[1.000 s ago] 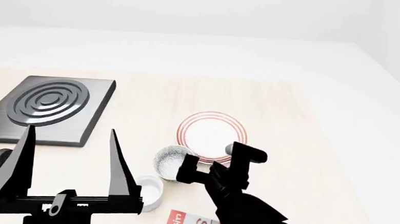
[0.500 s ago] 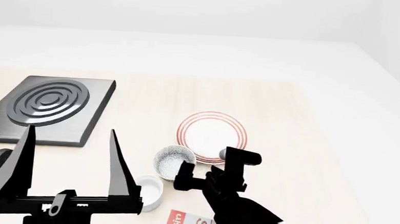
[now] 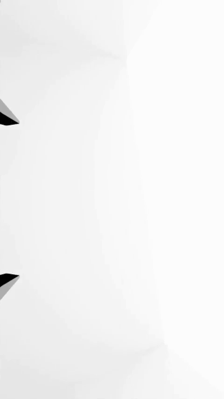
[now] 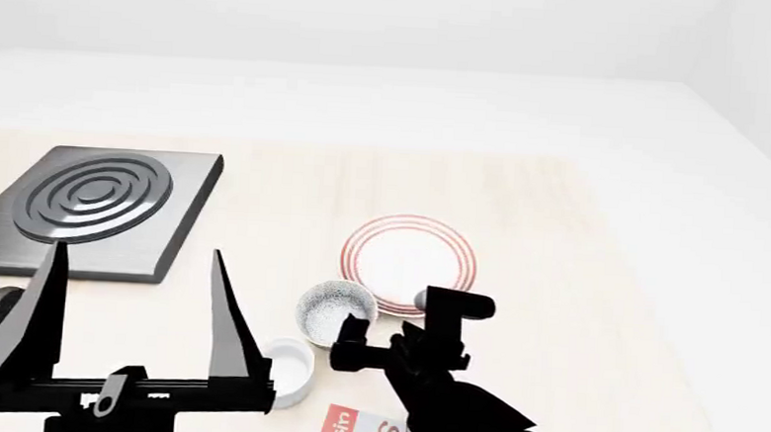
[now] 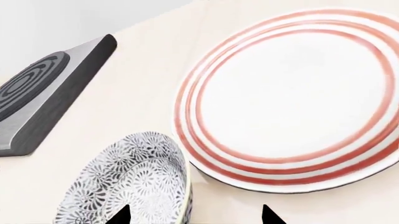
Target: Pick the akita bowl between the plate and the ramekin and place it on the plate.
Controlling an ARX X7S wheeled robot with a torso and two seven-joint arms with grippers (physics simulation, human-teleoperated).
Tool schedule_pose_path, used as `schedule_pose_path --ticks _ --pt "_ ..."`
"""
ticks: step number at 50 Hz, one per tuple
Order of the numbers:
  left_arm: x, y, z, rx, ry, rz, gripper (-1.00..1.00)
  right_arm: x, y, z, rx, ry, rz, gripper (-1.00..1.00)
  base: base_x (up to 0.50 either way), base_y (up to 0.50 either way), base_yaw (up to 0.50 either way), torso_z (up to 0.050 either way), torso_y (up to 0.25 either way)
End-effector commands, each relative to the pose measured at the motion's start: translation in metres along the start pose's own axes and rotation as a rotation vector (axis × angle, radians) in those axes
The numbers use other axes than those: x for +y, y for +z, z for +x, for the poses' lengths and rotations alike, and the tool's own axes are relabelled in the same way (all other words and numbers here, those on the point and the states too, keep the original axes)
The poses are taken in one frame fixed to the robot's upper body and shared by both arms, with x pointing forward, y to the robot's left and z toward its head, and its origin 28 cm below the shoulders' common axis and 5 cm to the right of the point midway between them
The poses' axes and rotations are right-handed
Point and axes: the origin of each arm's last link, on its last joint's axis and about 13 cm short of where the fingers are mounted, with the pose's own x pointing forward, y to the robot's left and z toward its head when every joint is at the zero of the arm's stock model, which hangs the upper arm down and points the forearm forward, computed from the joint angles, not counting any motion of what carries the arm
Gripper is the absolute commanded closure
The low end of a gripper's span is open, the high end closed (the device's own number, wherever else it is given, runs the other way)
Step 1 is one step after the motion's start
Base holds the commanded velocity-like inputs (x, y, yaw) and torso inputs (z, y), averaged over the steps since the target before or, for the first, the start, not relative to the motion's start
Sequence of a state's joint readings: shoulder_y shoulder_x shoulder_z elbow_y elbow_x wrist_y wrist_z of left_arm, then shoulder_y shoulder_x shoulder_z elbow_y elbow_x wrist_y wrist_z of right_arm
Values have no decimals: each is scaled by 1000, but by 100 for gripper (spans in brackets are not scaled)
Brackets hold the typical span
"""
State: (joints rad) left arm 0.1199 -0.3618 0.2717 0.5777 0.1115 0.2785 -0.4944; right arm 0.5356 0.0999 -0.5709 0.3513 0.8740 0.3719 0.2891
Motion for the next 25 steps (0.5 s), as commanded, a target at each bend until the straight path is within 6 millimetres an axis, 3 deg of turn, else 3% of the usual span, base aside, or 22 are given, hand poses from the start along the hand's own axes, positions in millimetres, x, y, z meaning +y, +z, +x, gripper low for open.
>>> schedule_pose_path --ticks 1,14,15,25 --pt "2 1 2 -14 3 7 -100 7 -2 3 -7 28 -8 -100 0 0 0 0 0" --pt "3 1 2 -14 7 7 -100 15 -5 6 7 54 -6 -100 0 0 0 0 0" --pt "3 1 2 -14 7 7 -100 15 -6 6 8 55 -4 100 0 0 0 0 0" --pt "3 1 3 -15 8 8 -100 13 -8 5 13 36 -2 100 0 0 0 0 0"
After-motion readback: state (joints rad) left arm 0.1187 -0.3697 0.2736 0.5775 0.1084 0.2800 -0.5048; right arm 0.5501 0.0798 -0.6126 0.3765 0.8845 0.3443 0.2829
